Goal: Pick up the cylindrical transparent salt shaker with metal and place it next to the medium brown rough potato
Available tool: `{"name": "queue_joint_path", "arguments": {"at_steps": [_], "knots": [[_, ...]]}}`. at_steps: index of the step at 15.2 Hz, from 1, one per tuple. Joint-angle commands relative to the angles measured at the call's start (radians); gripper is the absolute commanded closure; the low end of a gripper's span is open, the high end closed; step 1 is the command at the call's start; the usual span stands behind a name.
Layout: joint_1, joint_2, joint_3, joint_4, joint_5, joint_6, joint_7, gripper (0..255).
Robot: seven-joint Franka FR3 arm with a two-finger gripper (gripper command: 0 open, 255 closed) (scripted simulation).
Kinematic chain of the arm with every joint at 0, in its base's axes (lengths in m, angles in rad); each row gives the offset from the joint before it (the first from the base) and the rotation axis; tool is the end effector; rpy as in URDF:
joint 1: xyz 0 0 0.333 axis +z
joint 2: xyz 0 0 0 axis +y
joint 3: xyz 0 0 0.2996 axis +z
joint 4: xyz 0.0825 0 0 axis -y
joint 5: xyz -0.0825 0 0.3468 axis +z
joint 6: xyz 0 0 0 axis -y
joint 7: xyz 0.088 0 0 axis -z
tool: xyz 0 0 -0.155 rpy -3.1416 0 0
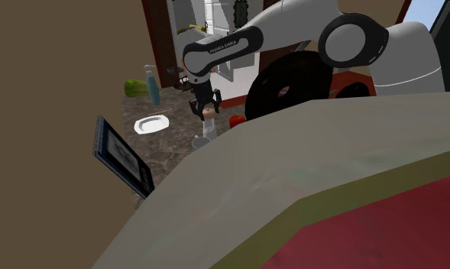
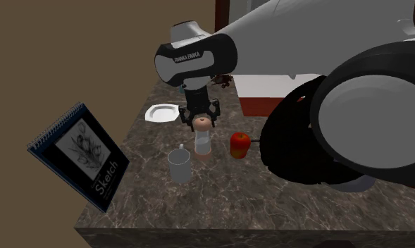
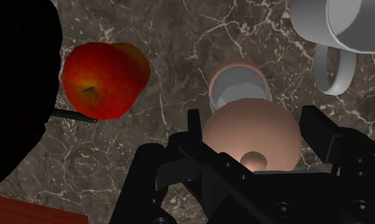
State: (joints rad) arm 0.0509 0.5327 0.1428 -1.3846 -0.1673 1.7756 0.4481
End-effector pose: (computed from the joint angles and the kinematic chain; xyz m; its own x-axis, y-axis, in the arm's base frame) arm 0.6375 0.0885 0.3461 0.9701 -0.2268 -0.0863 -0.2141 -0.9673 0.1360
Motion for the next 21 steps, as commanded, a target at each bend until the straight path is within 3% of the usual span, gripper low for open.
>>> {"name": "queue_joint_path", "arguments": {"at_steps": [1, 21], "knots": [[0.0, 0.001, 0.0, 0.0, 0.0, 0.0, 0.0, 255], [0.013, -0.003, 0.002, 0.25, 0.005, -0.252, -0.026, 255]]}}
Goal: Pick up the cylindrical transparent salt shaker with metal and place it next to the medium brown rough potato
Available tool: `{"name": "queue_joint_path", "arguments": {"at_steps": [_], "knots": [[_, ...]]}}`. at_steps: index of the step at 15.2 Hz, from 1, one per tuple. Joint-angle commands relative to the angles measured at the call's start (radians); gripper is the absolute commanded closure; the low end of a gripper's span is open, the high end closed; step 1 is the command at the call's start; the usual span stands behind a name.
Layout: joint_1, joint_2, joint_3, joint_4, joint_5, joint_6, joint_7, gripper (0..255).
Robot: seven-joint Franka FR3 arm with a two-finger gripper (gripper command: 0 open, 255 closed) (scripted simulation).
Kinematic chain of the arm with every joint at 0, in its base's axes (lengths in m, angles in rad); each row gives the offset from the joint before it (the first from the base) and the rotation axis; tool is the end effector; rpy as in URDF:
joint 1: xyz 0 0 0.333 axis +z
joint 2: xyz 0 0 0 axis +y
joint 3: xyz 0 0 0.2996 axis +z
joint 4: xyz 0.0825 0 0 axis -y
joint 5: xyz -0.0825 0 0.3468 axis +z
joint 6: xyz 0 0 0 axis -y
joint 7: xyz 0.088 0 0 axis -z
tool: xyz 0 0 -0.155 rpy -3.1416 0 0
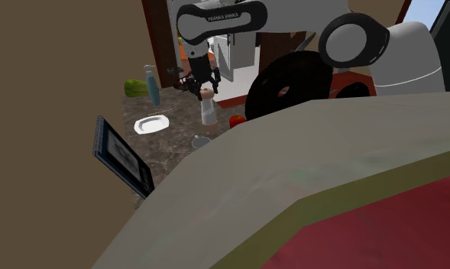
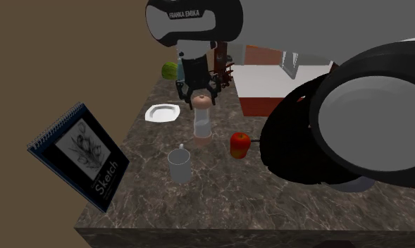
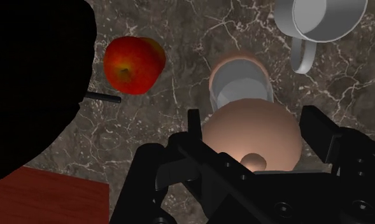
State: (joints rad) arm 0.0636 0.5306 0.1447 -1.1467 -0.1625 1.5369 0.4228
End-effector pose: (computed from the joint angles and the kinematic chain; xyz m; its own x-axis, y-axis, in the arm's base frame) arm 0.6364 0.0880 0.4319 0.9701 -0.2268 -0.0868 -0.2140 -0.9673 0.1361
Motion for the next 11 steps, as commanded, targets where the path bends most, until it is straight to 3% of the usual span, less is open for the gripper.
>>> {"name": "queue_joint_path", "arguments": {"at_steps": [1, 9, 10, 11], "knots": [[0.002, 0.002, 0.0, 0.031, 0.0, -0.029, -0.003, 255], [0.018, 0.052, -0.003, 0.222, -0.007, -0.169, -0.017, 255], [0.018, 0.054, -0.003, 0.227, -0.007, -0.172, -0.017, 255], [-0.001, -0.001, -0.003, 0.144, -0.001, -0.143, -0.028, 255]]}}
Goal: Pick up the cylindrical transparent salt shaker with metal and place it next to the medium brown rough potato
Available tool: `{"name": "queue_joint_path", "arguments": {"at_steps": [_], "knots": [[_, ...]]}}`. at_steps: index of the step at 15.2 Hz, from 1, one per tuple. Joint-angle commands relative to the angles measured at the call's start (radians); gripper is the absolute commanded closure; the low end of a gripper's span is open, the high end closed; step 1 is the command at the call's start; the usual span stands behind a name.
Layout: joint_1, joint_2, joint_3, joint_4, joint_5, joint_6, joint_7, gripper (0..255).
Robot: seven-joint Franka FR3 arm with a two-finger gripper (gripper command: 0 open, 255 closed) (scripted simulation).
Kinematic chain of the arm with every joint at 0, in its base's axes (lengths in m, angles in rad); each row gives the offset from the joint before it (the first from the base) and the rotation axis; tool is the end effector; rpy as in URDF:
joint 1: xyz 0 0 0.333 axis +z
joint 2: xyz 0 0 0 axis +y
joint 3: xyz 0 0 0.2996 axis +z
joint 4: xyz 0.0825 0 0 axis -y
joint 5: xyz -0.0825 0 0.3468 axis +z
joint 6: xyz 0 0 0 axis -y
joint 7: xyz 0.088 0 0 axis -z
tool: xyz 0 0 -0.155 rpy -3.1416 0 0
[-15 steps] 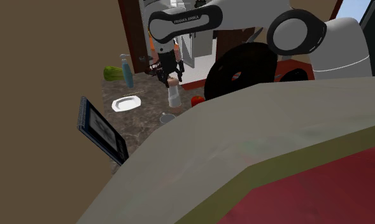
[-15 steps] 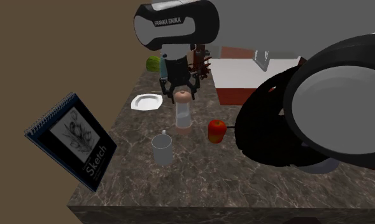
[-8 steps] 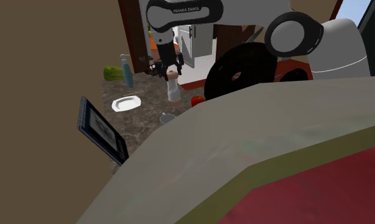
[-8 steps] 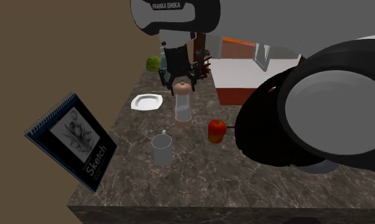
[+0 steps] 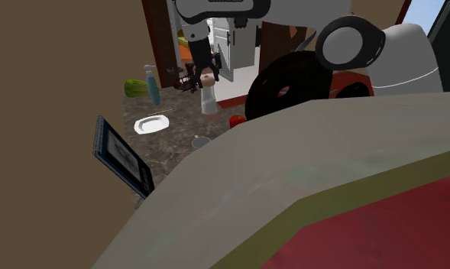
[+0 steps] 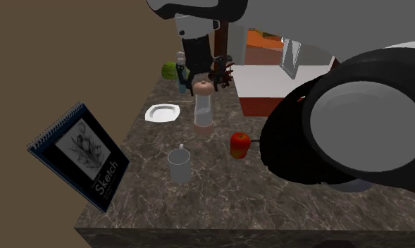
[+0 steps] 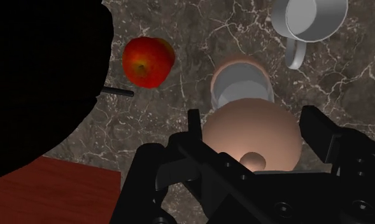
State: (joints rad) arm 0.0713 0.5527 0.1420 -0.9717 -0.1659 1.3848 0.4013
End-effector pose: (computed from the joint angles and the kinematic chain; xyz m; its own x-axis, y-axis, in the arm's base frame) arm 0.6306 0.0832 0.4801 0.9700 -0.2267 -0.0878 -0.2137 -0.9673 0.1363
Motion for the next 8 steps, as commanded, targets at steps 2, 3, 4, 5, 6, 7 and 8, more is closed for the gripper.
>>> {"name": "queue_joint_path", "arguments": {"at_steps": [2, 3, 4, 5, 6, 7, 8], "knots": [[-0.045, -0.115, -0.004, -0.165, 0.012, 0.054, -0.032, 255], [-0.061, -0.156, -0.007, -0.221, 0.016, 0.072, -0.047, 255], [-0.076, -0.194, -0.011, -0.272, 0.02, 0.087, -0.062, 255], [-0.091, -0.229, -0.015, -0.319, 0.024, 0.1, -0.078, 255], [-0.105, -0.263, -0.021, -0.362, 0.027, 0.112, -0.094, 255], [-0.118, -0.295, -0.027, -0.403, 0.03, 0.122, -0.111, 255], [-0.131, -0.326, -0.033, -0.44, 0.033, 0.131, -0.129, 255]]}}
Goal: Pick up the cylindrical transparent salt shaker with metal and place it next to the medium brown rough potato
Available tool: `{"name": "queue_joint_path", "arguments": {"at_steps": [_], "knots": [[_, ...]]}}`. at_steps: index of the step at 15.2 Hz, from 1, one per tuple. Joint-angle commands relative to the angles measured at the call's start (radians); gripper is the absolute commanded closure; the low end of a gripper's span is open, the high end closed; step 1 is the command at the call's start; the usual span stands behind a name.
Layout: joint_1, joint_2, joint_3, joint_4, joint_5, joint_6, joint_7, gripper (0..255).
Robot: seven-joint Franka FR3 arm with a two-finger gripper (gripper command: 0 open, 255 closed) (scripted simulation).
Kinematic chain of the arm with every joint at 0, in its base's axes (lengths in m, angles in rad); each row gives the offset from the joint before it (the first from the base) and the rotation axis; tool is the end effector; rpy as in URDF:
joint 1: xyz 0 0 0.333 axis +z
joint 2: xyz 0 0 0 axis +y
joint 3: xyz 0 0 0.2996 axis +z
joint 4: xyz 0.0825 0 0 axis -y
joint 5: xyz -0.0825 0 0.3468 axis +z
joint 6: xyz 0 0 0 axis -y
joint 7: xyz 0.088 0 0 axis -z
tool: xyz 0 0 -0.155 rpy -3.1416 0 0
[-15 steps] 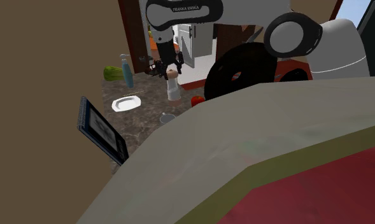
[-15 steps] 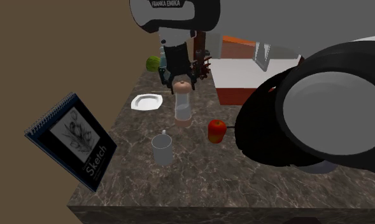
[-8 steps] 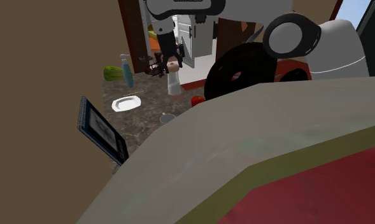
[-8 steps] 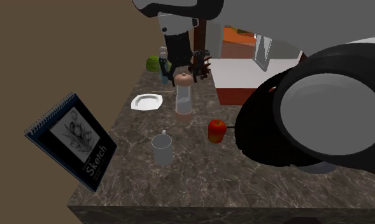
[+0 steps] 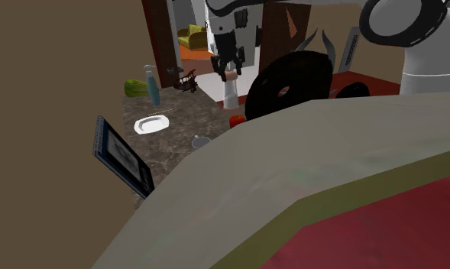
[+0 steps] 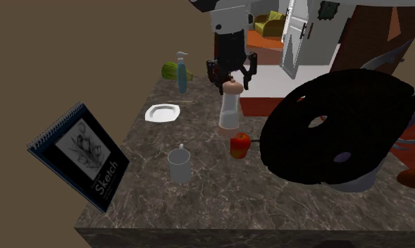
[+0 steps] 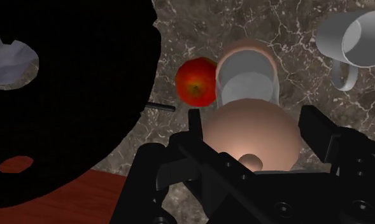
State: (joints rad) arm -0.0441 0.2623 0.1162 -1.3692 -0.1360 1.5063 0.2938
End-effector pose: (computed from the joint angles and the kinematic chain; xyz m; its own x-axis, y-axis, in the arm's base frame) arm 0.5768 0.0126 0.4992 0.9699 -0.2273 -0.0870 -0.2144 -0.9672 0.1365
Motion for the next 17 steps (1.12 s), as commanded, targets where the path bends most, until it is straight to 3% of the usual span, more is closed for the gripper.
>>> {"name": "queue_joint_path", "arguments": {"at_steps": [1, 9, 17], "knots": [[-0.029, -0.065, -0.014, -0.078, 0.005, 0.018, -0.04, 255], [-0.119, -0.26, -0.084, -0.288, 0.008, 0.053, -0.196, 255], [-0.199, -0.395, -0.175, -0.405, -0.015, 0.058, -0.366, 255]]}}
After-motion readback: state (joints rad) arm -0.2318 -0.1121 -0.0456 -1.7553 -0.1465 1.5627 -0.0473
